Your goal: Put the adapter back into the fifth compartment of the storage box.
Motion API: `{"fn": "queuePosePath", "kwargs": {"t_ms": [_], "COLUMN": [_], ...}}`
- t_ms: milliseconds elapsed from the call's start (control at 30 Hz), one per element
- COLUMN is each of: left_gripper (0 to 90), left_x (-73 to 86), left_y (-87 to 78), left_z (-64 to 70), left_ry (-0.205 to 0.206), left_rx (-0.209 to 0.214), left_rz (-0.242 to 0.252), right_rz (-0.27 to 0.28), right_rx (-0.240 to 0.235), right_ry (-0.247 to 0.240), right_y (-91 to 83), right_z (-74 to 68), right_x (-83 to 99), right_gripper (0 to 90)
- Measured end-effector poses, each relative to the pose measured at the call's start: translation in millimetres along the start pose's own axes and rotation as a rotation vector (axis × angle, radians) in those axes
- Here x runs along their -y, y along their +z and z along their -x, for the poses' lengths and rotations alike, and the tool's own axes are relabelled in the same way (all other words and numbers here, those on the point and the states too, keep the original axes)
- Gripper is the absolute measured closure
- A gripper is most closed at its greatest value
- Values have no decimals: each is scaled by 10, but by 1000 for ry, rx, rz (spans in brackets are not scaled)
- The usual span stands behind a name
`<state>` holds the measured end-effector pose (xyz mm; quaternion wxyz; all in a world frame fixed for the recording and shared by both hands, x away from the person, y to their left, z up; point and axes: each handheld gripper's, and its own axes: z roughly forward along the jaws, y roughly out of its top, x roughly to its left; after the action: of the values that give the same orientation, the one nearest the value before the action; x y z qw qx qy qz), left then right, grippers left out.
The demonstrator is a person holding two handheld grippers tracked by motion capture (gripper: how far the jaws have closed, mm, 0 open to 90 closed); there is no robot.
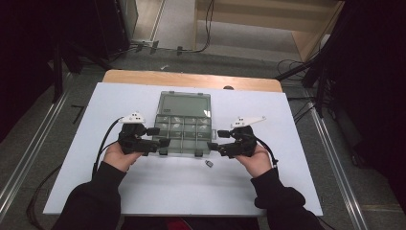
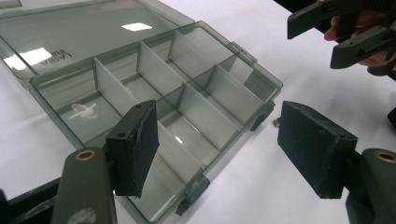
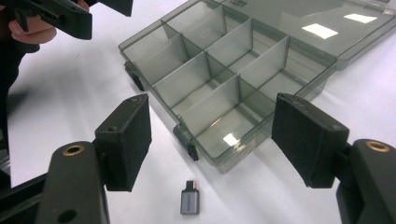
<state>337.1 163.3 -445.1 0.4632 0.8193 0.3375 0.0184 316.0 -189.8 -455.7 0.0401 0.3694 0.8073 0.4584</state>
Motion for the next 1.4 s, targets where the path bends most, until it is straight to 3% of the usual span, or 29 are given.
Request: {"fn": "queuePosePath", "kwargs": {"t_ms": [433,700,1400], "left_gripper": [296,296,296], "left_x": [118,203,444], "left_y": [-55,-87,-240], "left_z": [49,59,88], "left_ry": [9,13,24], "left_rx": [23,33,13], "left_rz": [9,-11,-12], "right_rz": [-29,-44,-107], "right_rx": [-17,-15,13], "right_ry": [3,2,16], "right_y": [-23,-16,33], "right_z": [-56,-75,-80], "right_x": [103,154,301], "right_gripper": [275,274,273]}}
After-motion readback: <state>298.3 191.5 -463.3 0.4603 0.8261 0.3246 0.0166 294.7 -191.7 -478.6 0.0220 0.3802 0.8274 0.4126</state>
